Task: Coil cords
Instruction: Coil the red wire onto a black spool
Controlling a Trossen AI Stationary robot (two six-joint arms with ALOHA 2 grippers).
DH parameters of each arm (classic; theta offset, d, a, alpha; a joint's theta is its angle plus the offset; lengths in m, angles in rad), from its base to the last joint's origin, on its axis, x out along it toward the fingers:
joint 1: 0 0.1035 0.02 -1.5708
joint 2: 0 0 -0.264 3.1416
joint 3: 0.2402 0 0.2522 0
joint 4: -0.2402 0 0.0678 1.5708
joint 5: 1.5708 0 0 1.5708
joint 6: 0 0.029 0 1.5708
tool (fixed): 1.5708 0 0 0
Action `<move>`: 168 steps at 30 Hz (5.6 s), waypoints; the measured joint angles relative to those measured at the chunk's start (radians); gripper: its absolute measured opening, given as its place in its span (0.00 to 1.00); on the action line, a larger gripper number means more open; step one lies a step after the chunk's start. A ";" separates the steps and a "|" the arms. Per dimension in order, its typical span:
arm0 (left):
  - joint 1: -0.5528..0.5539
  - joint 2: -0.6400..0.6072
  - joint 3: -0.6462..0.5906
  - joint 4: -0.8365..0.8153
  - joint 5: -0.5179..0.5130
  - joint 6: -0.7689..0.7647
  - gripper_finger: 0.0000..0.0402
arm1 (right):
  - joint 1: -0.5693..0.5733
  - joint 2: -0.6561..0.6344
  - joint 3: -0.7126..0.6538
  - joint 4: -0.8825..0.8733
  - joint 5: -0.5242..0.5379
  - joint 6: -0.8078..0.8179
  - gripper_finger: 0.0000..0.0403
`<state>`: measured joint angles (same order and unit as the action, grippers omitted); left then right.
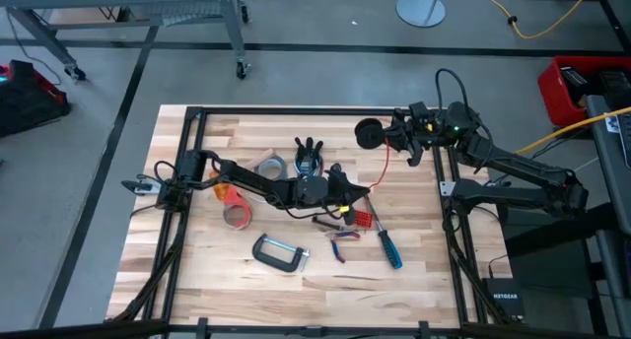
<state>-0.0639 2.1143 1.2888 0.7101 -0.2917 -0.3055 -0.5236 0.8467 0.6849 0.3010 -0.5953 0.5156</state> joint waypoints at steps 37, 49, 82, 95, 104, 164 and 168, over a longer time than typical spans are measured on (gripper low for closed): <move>0.057 -0.317 -0.002 -1.043 -0.105 -0.250 0.00 | 0.000 -0.025 0.000 -0.896 0.070 -0.341 0.00; 0.172 -0.340 -0.001 -0.919 -0.077 -0.271 0.00 | 0.001 -0.009 0.000 -0.941 0.181 -0.342 0.00; 0.207 -0.340 -0.001 -0.642 0.043 -0.342 0.00 | 0.112 0.454 0.000 -0.383 0.373 -0.119 0.00; 0.115 -0.320 0.000 -0.650 0.045 -0.342 0.00 | 0.109 0.482 0.000 -0.093 0.422 -0.009 0.00; 0.053 -0.308 0.000 -0.786 -0.065 -0.322 0.00 | 0.032 0.468 0.000 -0.015 0.326 0.037 0.00; 0.029 -0.307 -0.006 -0.919 -0.024 -0.214 0.18 | -0.026 0.414 -0.001 -0.587 -0.062 -0.365 0.00; 0.006 -0.296 -0.006 -0.919 -0.025 -0.232 0.19 | -0.026 0.414 -0.001 -0.583 -0.063 -0.364 0.00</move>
<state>-0.0584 1.8186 1.2823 -0.2089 -0.3168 -0.5376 -0.5495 1.2610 0.6838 -0.2816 -0.6579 0.1513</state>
